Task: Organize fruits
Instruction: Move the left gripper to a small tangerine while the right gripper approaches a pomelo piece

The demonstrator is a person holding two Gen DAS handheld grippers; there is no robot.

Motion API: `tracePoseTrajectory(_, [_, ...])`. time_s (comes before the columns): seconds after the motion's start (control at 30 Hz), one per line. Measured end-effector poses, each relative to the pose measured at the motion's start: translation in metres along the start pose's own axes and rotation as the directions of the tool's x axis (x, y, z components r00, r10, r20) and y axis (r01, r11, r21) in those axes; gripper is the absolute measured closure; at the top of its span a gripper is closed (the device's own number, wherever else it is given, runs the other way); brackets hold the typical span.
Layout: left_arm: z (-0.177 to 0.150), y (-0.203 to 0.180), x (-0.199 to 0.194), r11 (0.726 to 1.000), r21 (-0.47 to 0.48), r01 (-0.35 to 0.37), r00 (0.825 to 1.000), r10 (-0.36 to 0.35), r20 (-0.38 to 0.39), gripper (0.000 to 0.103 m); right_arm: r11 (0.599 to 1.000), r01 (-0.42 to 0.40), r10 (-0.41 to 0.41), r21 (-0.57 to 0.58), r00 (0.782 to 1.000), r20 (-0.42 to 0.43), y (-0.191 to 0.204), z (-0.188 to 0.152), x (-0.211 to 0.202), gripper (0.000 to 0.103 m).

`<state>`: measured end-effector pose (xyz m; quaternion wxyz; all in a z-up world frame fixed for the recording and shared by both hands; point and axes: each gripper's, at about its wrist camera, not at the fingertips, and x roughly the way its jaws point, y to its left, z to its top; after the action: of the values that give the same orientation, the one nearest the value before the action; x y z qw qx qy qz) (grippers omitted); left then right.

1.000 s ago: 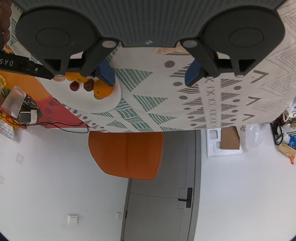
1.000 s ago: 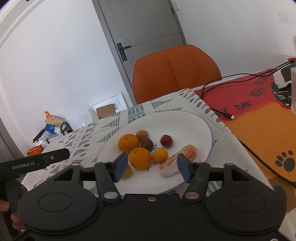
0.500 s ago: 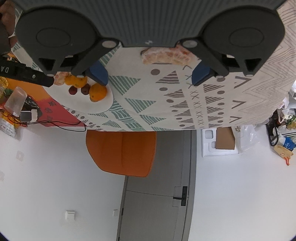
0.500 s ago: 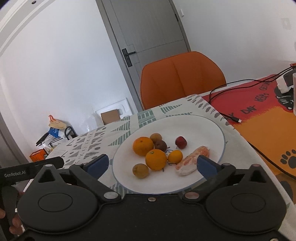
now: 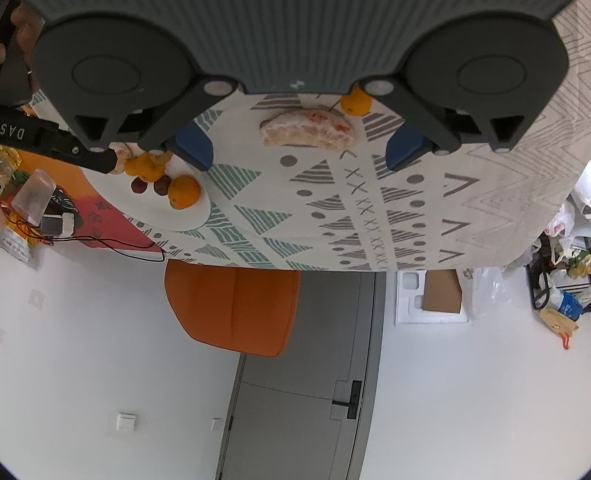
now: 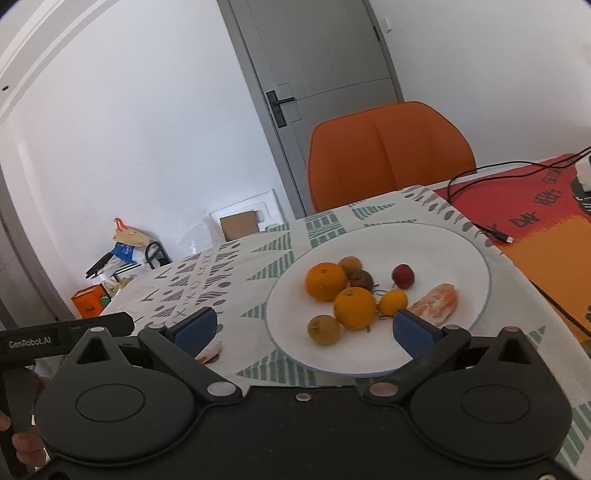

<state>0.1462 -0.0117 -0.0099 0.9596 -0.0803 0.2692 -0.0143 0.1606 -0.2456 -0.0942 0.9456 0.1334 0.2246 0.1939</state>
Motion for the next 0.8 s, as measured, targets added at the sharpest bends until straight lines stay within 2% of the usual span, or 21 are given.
tracePoseTrajectory(0.57, [-0.012,0.025,0.0,0.999,-0.025,-0.023,1.0,0.023,0.001,0.006,0.998,-0.049,0.047,-0.045,0.998,-0.05,0.026,-0.007,0.014,0.0])
tracePoseTrajectory(0.8, [-0.019,0.034,0.013,0.998,-0.046,-0.029,0.999,0.028,-0.026,0.005,0.994,-0.08,0.074,-0.069,0.994,-0.078,0.037,-0.012,0.023,0.0])
